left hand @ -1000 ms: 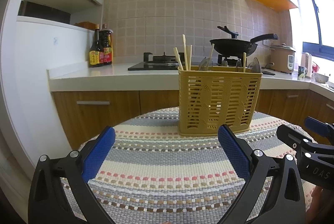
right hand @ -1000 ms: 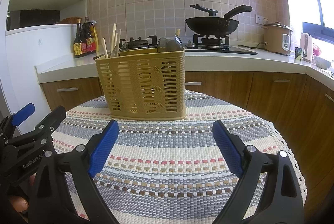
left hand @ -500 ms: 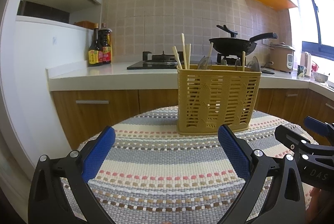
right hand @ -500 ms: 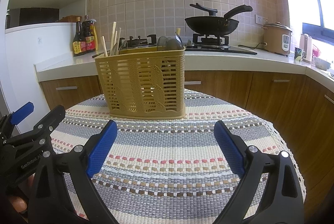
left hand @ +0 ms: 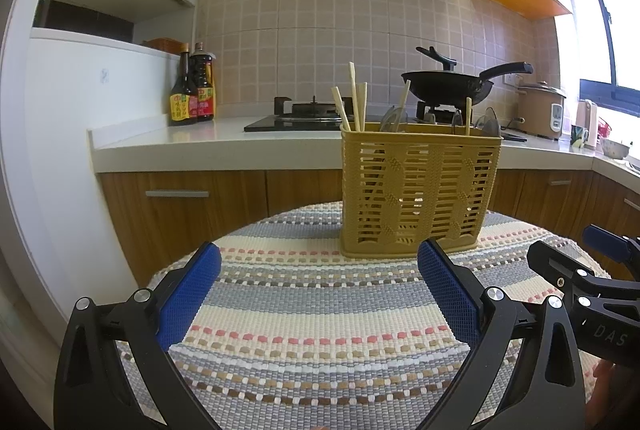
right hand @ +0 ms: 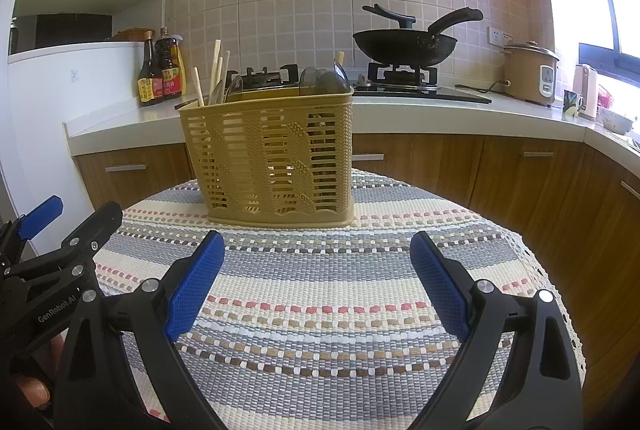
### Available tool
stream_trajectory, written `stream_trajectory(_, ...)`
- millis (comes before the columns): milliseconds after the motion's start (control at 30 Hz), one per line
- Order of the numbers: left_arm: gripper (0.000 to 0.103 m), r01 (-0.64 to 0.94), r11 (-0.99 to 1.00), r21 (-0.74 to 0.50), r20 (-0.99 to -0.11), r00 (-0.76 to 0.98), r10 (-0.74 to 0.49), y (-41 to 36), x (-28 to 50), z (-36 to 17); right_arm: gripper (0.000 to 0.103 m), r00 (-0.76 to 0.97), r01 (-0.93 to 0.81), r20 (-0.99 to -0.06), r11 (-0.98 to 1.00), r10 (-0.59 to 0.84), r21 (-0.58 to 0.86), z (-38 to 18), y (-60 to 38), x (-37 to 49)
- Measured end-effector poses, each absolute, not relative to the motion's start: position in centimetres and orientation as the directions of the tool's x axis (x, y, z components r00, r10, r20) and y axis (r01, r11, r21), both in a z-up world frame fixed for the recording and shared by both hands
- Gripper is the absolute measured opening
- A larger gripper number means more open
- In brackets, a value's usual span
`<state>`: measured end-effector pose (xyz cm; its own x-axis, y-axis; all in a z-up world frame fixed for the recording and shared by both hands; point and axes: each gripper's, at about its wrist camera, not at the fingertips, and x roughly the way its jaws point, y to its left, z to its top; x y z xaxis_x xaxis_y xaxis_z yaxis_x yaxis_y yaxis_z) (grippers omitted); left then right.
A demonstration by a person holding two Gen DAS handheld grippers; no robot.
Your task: Organize utensils
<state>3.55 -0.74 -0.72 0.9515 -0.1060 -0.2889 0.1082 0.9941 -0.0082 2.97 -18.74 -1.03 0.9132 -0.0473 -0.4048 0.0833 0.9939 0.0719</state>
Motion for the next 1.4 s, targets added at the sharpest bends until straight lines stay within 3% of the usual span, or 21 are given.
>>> stream_trajectory(1400,0.095,0.106,0.994,-0.004,-0.298,0.949,-0.102,-0.71,3.72,-0.96,0.09,0.903,0.09,-0.426,0.994,-0.054,0.064,-1.47,-18.71,3.36)
